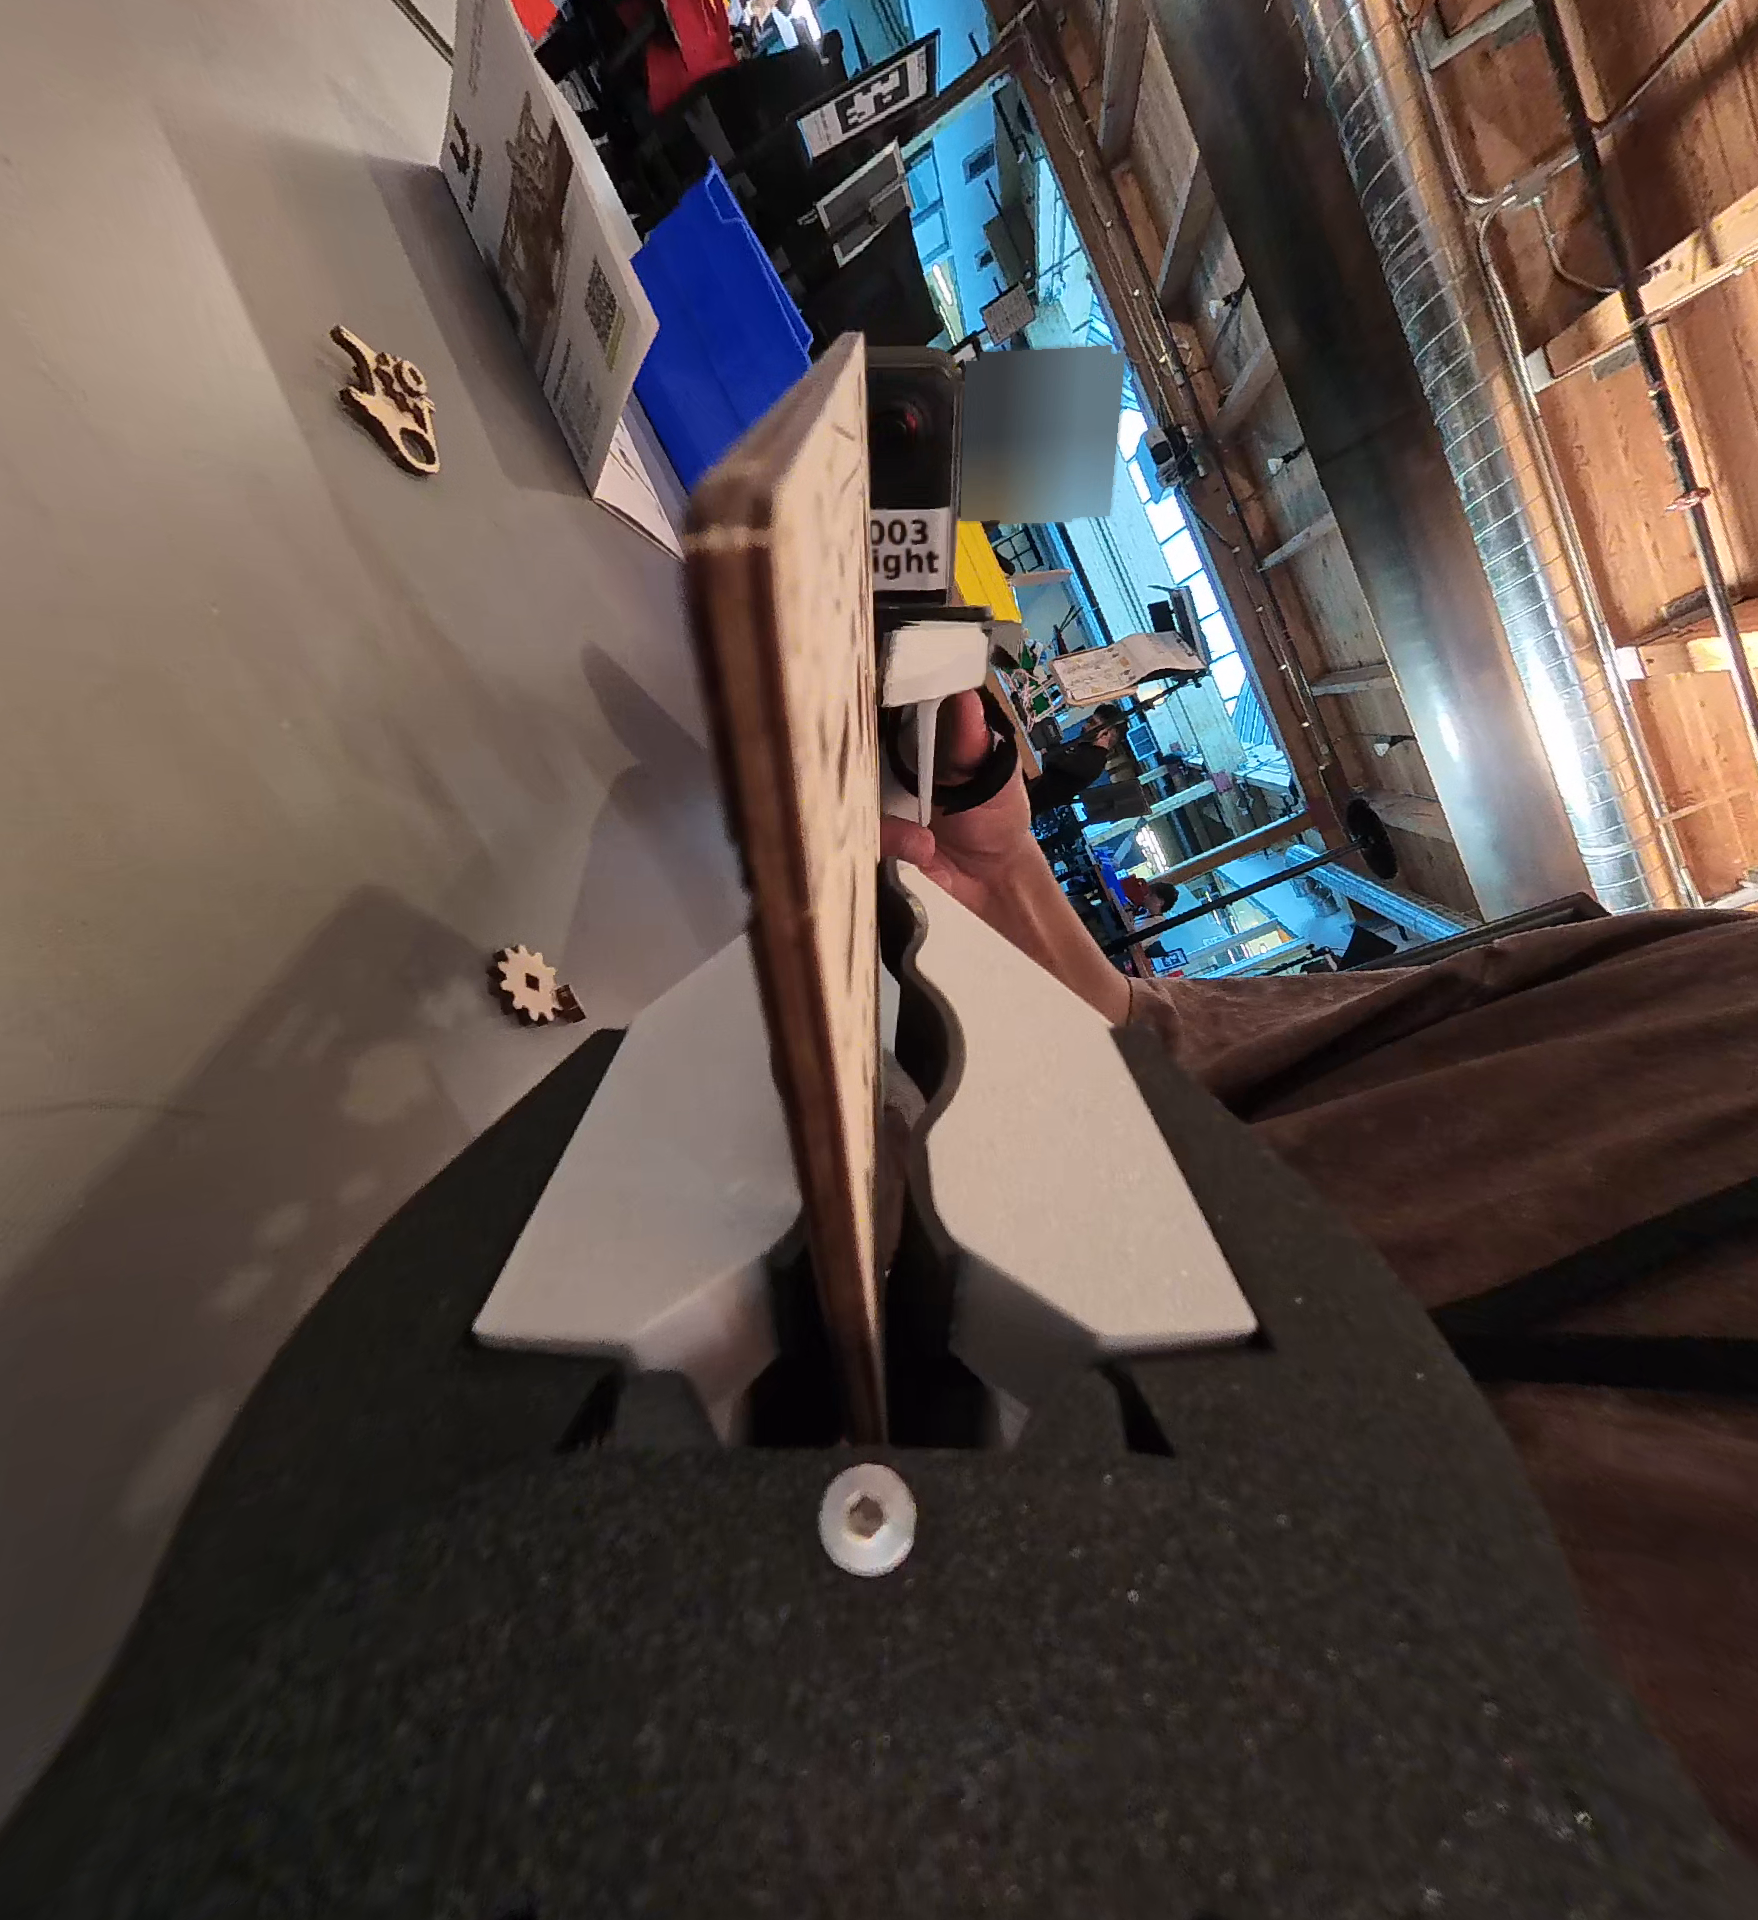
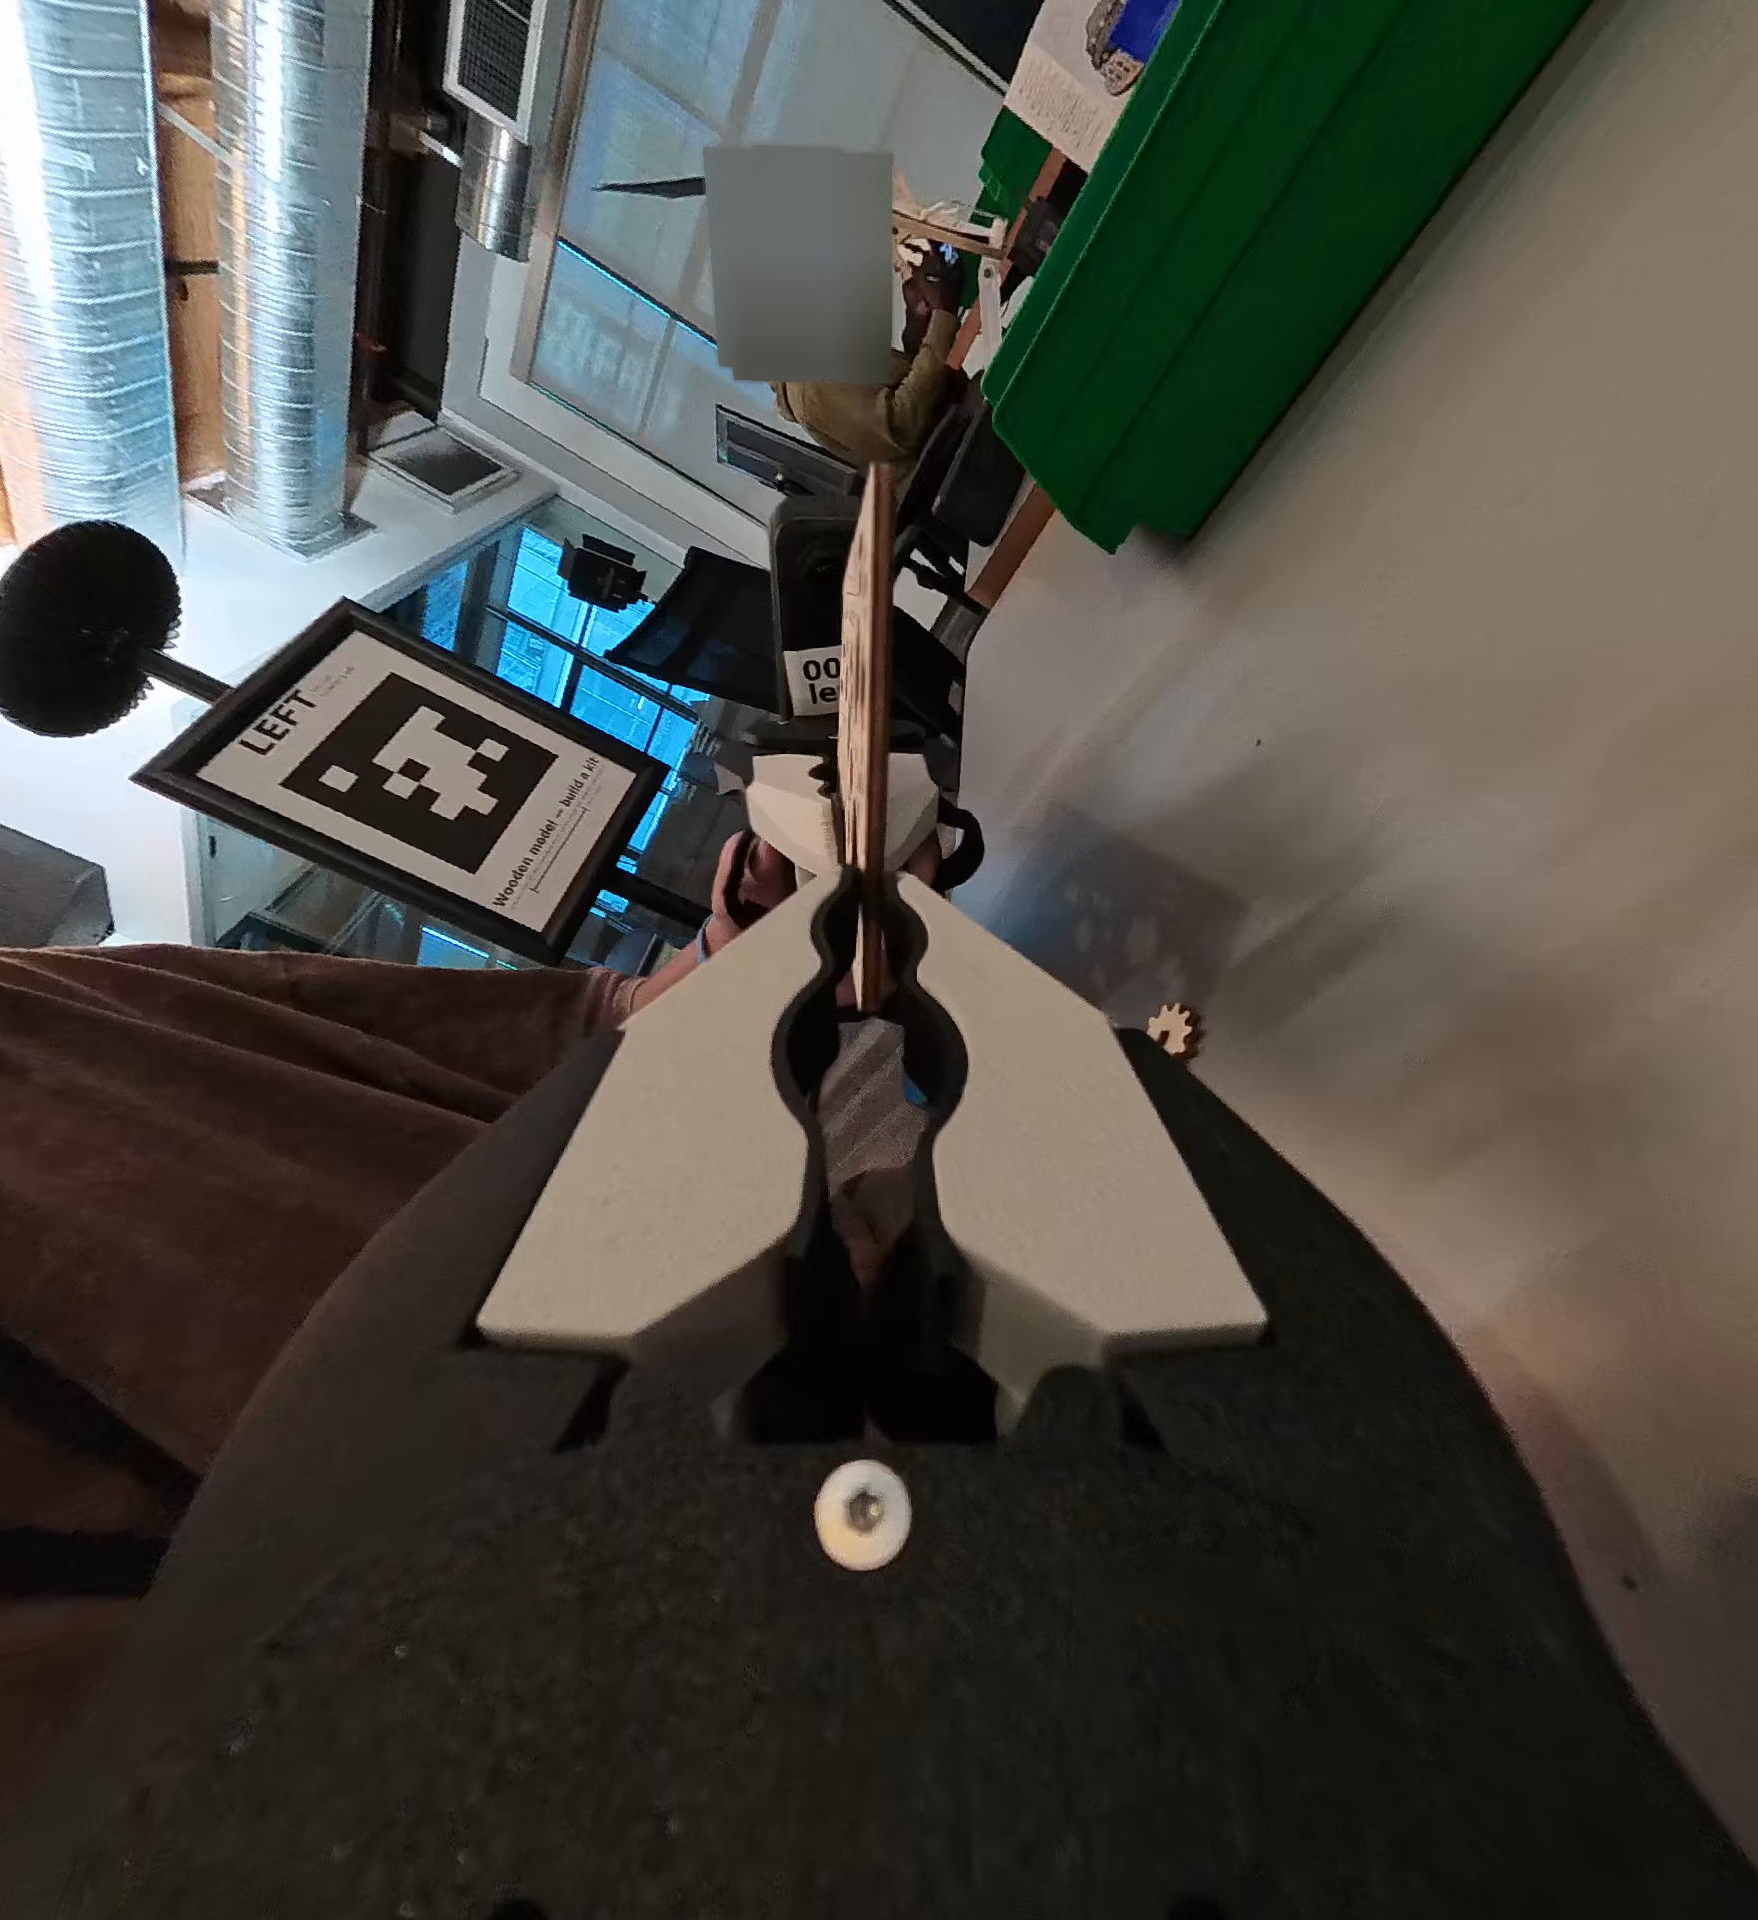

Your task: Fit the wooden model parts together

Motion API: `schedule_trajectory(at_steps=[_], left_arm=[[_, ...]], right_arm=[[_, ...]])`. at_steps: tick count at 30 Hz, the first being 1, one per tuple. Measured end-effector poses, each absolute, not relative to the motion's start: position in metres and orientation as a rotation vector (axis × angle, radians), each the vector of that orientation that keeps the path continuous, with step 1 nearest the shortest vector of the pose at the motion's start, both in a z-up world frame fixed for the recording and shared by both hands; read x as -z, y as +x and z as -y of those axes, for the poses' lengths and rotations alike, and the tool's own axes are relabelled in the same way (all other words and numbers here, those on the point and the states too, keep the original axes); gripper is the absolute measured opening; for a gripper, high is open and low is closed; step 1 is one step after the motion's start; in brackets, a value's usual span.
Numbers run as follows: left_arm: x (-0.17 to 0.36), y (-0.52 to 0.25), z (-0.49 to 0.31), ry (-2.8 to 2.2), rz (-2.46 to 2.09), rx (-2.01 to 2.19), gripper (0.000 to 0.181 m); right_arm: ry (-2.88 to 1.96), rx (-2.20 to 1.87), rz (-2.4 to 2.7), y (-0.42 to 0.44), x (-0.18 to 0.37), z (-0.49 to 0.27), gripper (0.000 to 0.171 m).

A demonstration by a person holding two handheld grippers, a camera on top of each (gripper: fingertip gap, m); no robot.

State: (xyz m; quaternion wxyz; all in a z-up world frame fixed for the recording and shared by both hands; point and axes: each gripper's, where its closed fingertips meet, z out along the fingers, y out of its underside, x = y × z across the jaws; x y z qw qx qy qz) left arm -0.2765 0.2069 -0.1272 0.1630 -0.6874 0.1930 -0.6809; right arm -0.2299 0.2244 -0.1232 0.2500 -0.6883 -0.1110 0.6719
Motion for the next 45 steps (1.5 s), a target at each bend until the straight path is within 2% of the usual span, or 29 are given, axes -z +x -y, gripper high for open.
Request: schedule_trajectory(at_steps=[10,13,21,27,32,39,45], left_arm=[[0.13,-0.276,-0.205,-1.976,-0.568,1.943,0.003],[0.138,-0.275,-0.207,-2.015,-0.621,1.811,0.002],[0.151,-0.271,-0.21,-2.058,-0.732,1.522,0.002],[0.144,-0.274,-0.209,-2.001,-0.674,1.805,0.002],[0.137,-0.275,-0.204,-1.953,-0.713,1.86,0.002],[0.136,-0.274,-0.204,-1.956,-0.696,1.848,0.002],[0.147,-0.27,-0.208,-2.015,-0.739,1.632,0.002]], right_arm=[[-1.914,-1.758,0.4,-0.228,0.129,-0.221,0.004],[-1.995,-1.567,0.472,-0.227,0.145,-0.225,0.005],[-2.096,-1.363,0.482,-0.223,0.164,-0.233,0.008],[-1.926,-1.756,0.465,-0.224,0.142,-0.221,0.008],[-1.875,-1.928,0.474,-0.224,0.134,-0.216,0.004],[-1.895,-1.773,0.518,-0.223,0.135,-0.22,0.004],[-2.04,-1.524,0.488,-0.22,0.157,-0.231,0.004]])
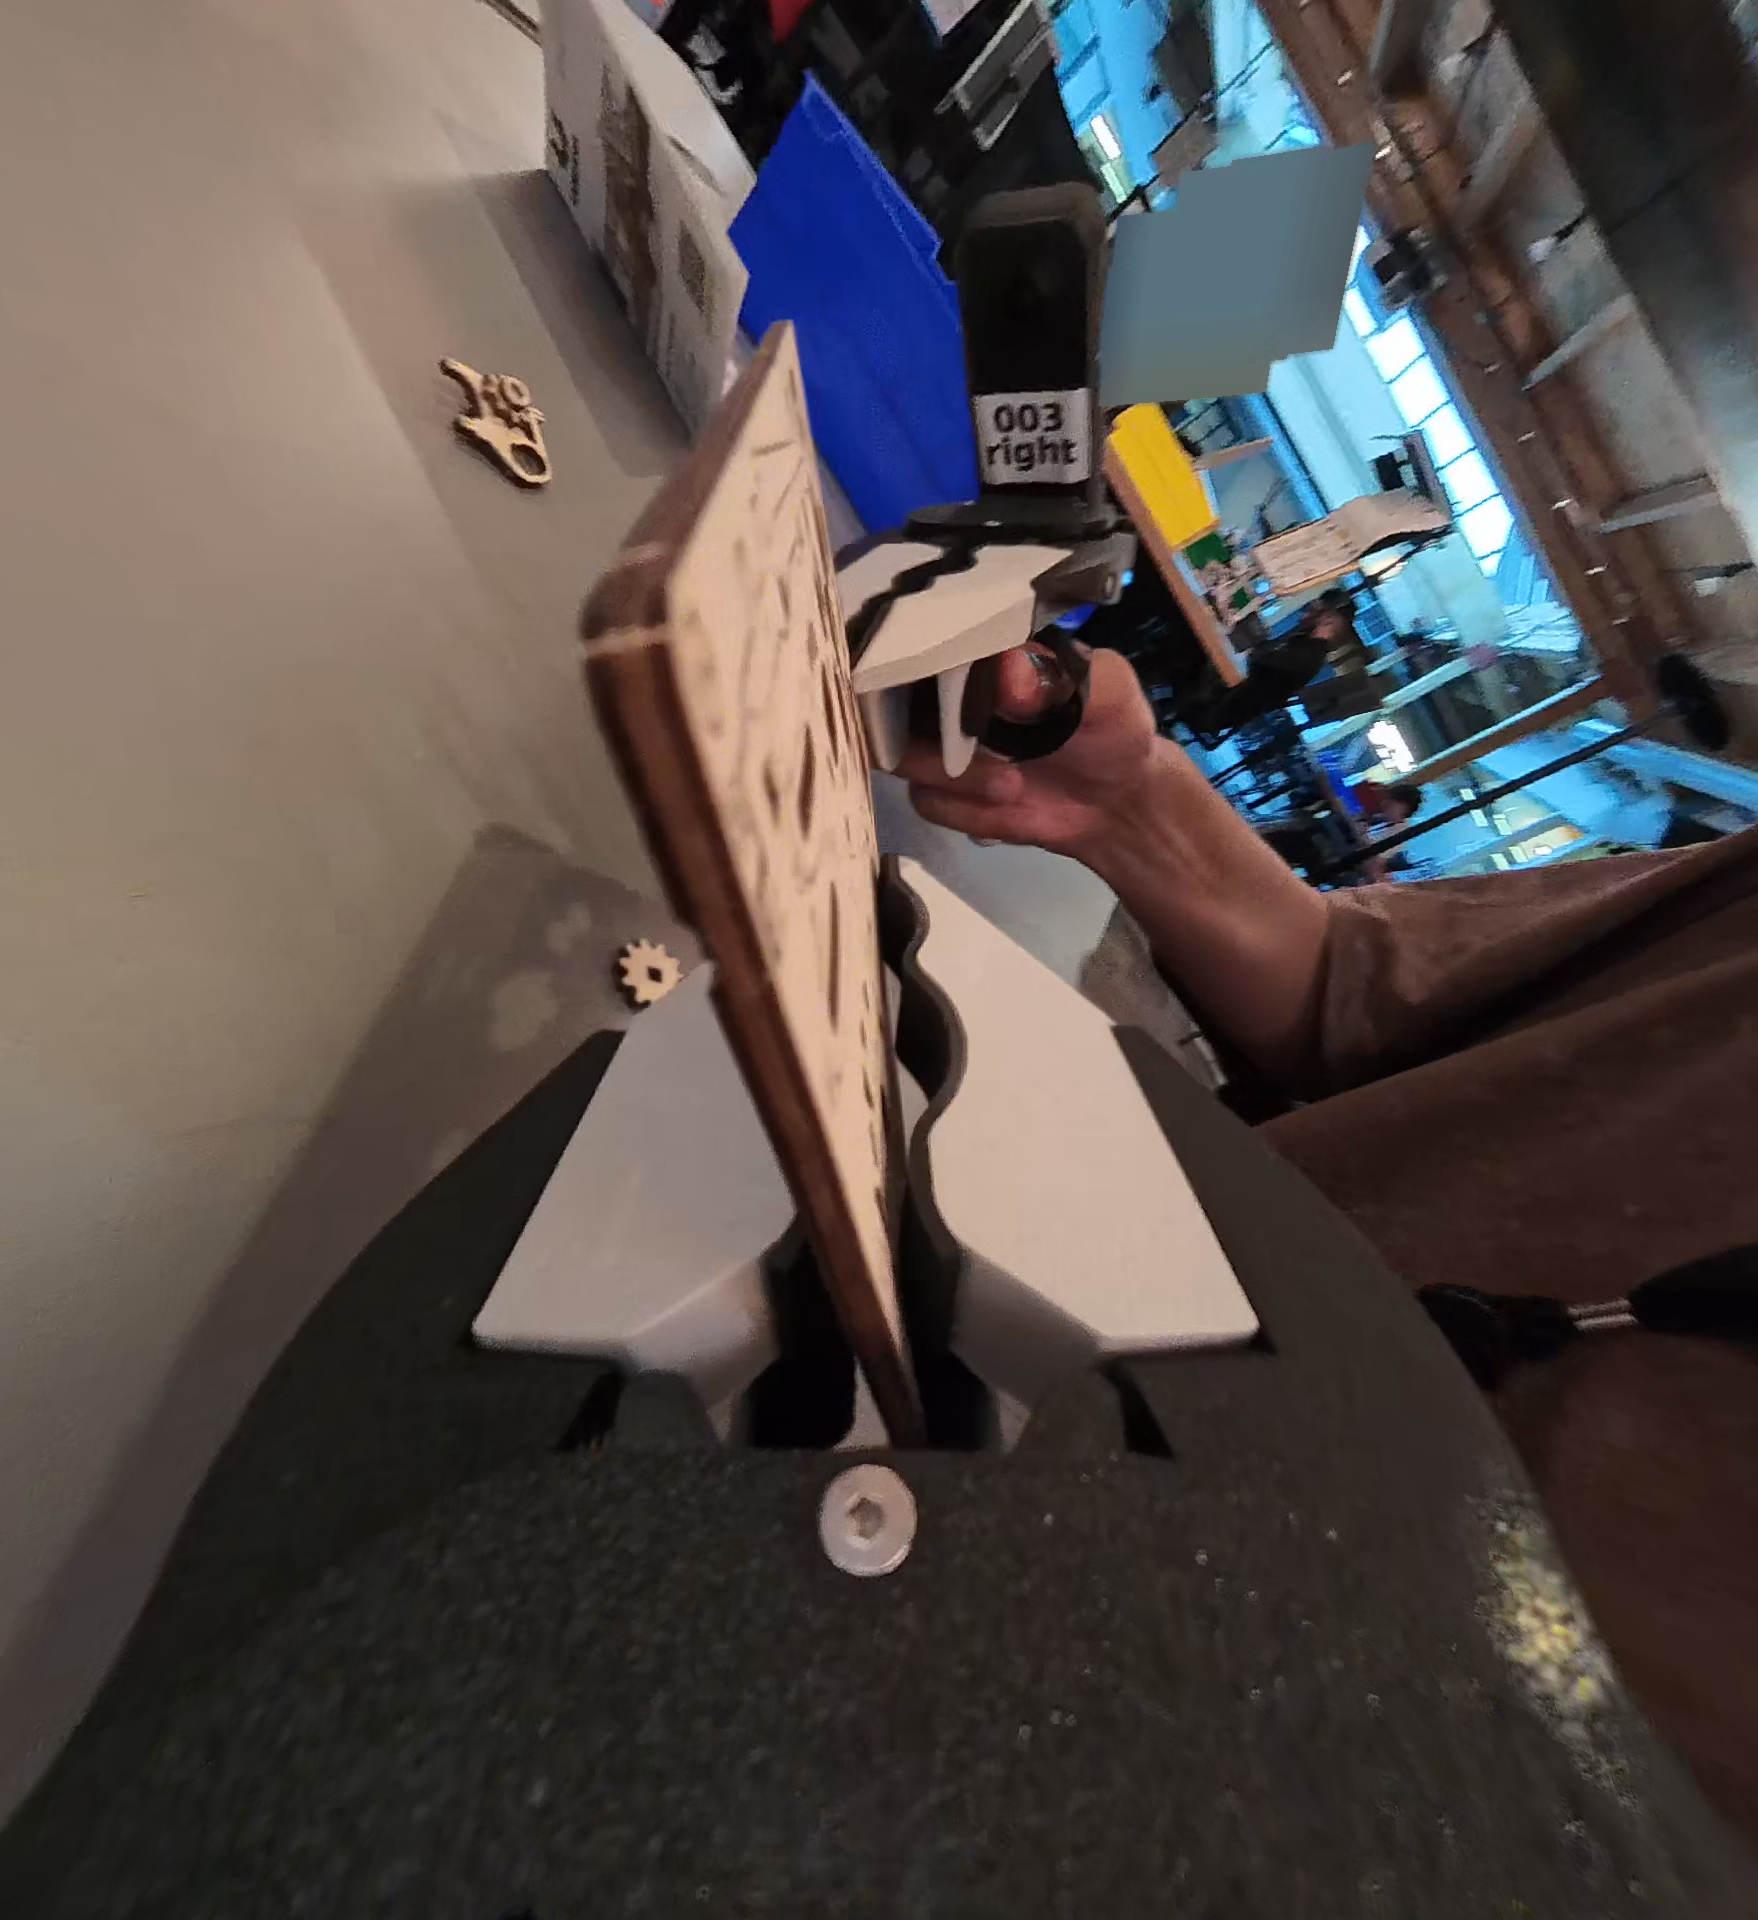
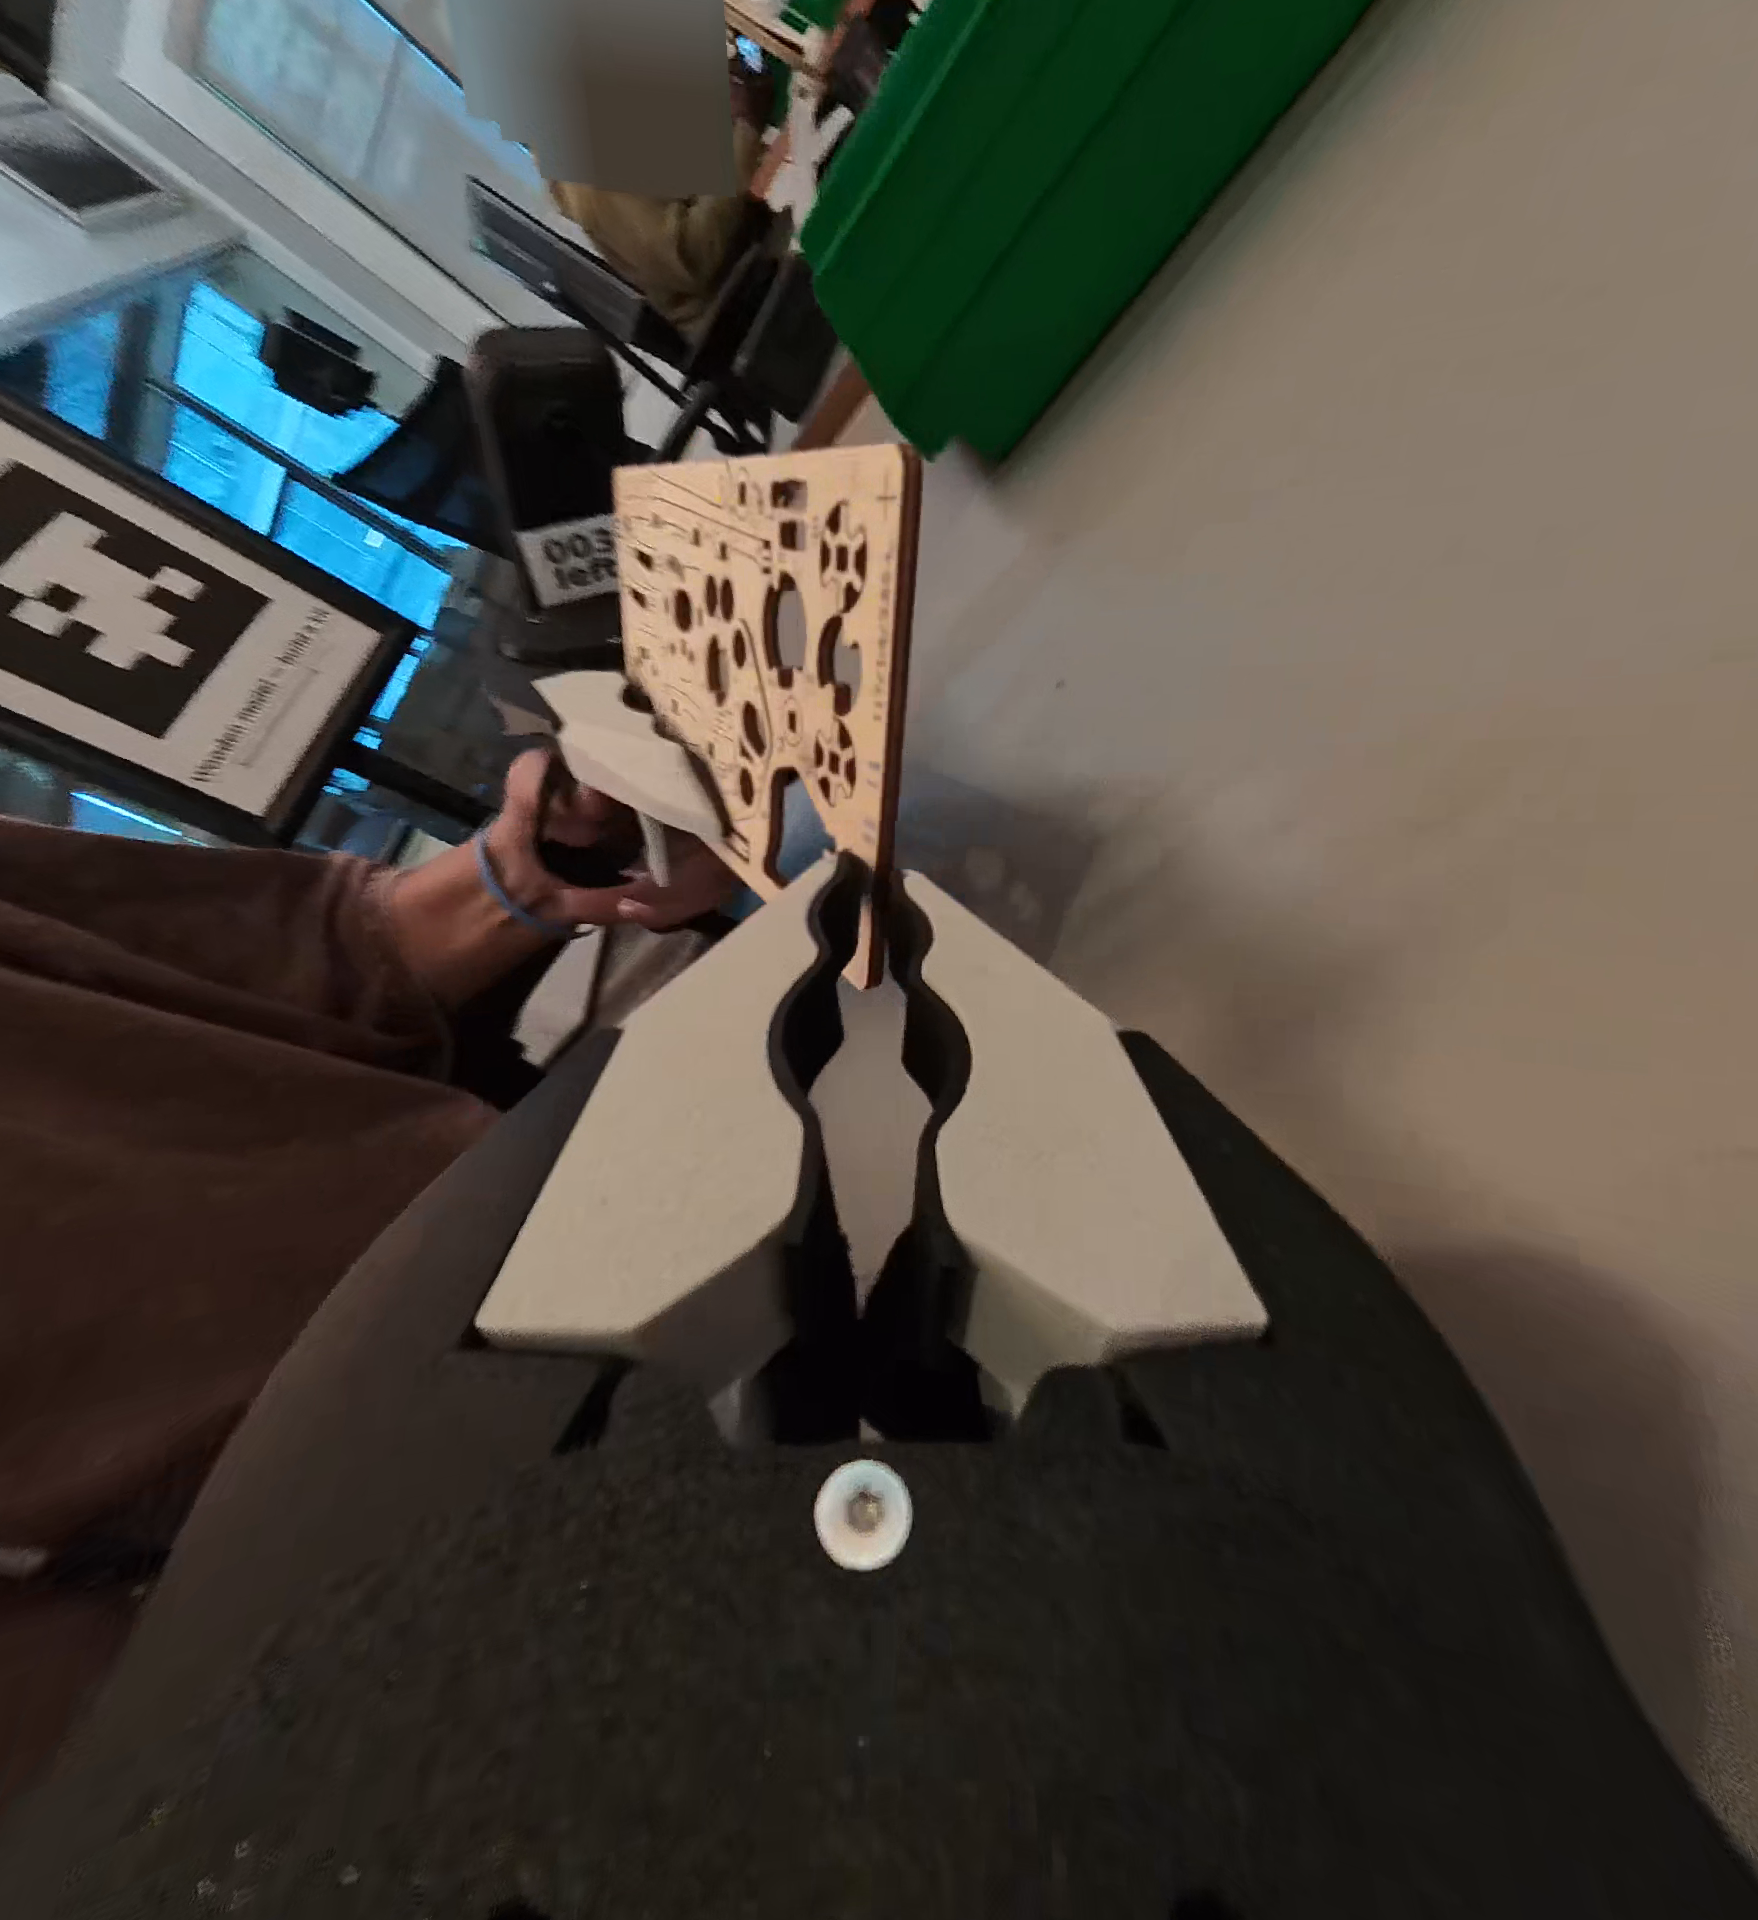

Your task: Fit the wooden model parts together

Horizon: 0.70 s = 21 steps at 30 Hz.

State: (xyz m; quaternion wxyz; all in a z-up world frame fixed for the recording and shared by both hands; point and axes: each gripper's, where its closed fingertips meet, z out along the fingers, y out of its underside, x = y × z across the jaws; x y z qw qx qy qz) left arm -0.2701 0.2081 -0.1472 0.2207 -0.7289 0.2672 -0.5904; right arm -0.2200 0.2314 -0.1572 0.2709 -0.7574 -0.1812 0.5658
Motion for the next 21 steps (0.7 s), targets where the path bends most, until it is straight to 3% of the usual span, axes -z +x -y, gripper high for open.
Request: schedule_trajectory(at_steps=[4,13,21], left_arm=[[0.15,-0.27,-0.209,-2.026,-0.747,1.616,0.002],[0.13,-0.273,-0.2,-1.929,-0.691,1.894,0.003],[0.143,-0.273,-0.201,-2.014,-0.693,1.801,0.001]], right_arm=[[-2.053,-1.478,0.532,-0.22,0.158,-0.23,0.005],[-1.855,-1.944,0.448,-0.223,0.125,-0.213,0.004],[-2.008,-1.619,0.555,-0.225,0.151,-0.22,0.006]])
